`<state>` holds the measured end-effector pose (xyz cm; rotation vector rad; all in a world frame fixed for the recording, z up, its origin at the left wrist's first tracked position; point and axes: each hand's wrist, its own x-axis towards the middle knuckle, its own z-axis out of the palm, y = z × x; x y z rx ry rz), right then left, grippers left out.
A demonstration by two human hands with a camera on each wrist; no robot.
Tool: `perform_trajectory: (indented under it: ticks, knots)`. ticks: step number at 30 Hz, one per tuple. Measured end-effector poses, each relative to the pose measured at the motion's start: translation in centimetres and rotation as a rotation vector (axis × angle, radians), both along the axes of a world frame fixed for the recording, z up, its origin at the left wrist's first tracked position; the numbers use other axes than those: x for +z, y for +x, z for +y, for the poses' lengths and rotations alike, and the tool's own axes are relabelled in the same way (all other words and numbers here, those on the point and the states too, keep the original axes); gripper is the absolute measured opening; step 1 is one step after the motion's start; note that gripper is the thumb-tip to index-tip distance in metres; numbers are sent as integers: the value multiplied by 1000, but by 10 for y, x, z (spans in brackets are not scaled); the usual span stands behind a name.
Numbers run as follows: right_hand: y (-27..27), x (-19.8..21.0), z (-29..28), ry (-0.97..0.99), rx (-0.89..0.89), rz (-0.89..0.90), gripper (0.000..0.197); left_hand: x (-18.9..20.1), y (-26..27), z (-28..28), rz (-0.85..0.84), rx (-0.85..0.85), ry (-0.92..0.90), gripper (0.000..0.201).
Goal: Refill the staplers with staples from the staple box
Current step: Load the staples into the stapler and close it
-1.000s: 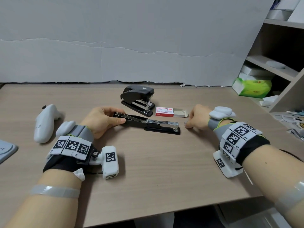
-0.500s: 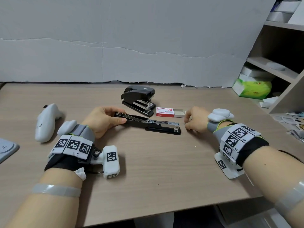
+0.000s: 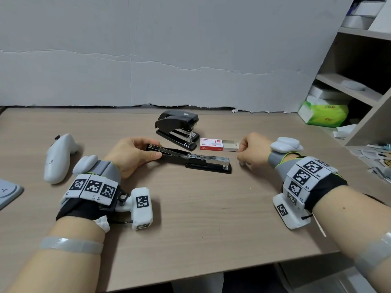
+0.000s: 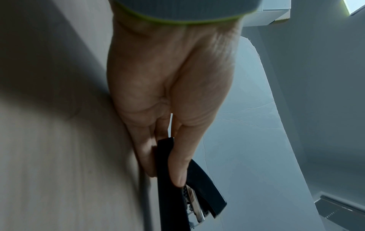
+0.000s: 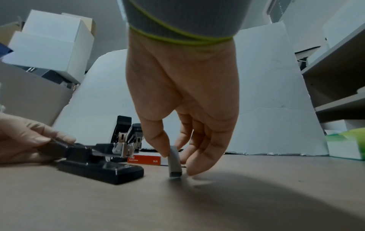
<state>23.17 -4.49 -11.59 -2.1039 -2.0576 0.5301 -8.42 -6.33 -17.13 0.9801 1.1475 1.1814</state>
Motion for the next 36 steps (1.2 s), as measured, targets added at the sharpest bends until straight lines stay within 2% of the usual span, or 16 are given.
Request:
perform_trajectory:
  ticks: [6, 15, 19, 24, 26, 32, 36]
  knots:
    - [-3, 8, 1, 48, -44, 157, 10, 1, 0, 0, -2, -3, 1, 26]
    - [-1, 1, 4, 9, 9, 137, 20, -2, -1, 2, -1, -7, 3, 26]
    - [2, -3, 6, -3, 14, 195, 21, -2, -1, 2, -2, -3, 0, 26]
    - [3, -6, 8, -4, 9, 271, 7, -2, -2, 2, -2, -9, 1, 26]
    - [3, -6, 8, -9, 3, 290, 7, -2, -2, 2, 0, -9, 4, 26]
    - [5, -5, 8, 12, -37, 260, 9, -3, -1, 2, 1, -4, 8, 26]
    - [8, -3, 9, 55, -27, 156, 10, -2, 0, 2, -3, -5, 8, 26]
